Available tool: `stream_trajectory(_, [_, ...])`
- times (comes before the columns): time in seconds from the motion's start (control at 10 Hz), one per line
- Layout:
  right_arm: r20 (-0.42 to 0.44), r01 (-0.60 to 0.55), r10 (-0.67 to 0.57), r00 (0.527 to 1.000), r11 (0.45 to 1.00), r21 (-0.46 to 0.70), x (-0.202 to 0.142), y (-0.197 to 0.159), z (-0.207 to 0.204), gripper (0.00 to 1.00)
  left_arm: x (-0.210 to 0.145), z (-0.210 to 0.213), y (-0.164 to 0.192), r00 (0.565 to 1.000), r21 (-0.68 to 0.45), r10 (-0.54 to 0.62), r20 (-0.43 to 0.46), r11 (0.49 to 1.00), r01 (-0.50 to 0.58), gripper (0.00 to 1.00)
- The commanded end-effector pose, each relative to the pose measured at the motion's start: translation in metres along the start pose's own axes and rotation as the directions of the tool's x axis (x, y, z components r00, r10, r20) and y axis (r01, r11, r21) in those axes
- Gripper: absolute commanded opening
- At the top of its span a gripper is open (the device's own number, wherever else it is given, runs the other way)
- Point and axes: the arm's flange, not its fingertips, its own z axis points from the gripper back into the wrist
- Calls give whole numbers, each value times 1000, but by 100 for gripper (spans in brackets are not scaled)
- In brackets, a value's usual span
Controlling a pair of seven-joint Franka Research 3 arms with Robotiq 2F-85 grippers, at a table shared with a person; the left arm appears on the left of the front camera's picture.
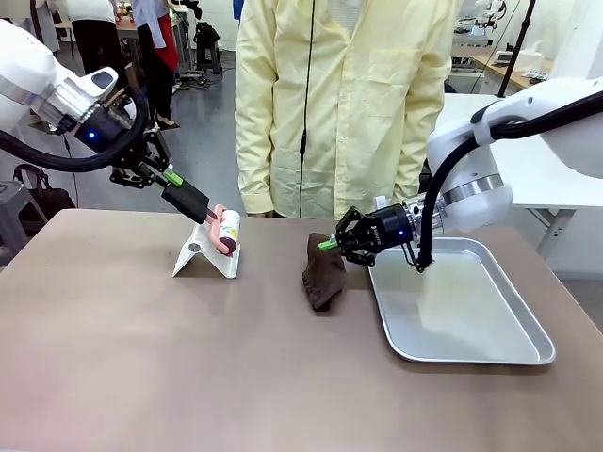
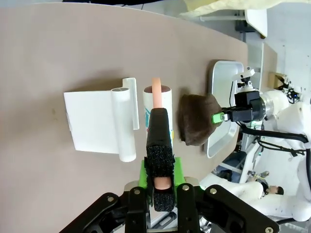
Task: Clean the surface of the table.
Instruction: Return the Lint Roller and towel to their original positions.
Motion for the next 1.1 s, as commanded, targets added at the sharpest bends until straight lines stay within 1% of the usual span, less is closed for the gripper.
stream_trajectory(0.0, [-3,2,-2,1000,1000,18,1,3,0,8,1,5,3,999,-2,35,10,999,-35,22])
stream_trajectory(0.2, [-3,2,-2,1000,1000,18,1,3,0,8,1,5,3,999,-2,35,10,999,-35,22])
stream_trajectory(0.3, [-3,2,-2,1000,1000,18,1,3,0,8,1,3,4,1000,0,15,5,1000,-15,22])
stream_trajectory(0.4, [-1,1,-1,1000,1000,2,0,0,0,8,-10,0,7,1000,45,-11,30,999,9,22])
stream_trajectory(0.6, [63,6,-5,998,1000,-19,5,-4,-6,8,-3,-11,1,999,68,-30,15,997,29,22])
stream_trajectory(0.7, [53,20,-19,998,1000,-12,6,-6,-6,8,2,-15,-2,1000,89,-17,21,996,15,22])
stream_trajectory(0.8, [21,28,-28,999,1000,-2,7,-9,-7,8,7,-20,-5,1000,106,-13,14,994,11,22])
stream_trajectory(1.0, [-3,43,-43,999,999,-6,12,-11,-9,8,13,-29,-8,1000,110,-4,-4,994,5,22])
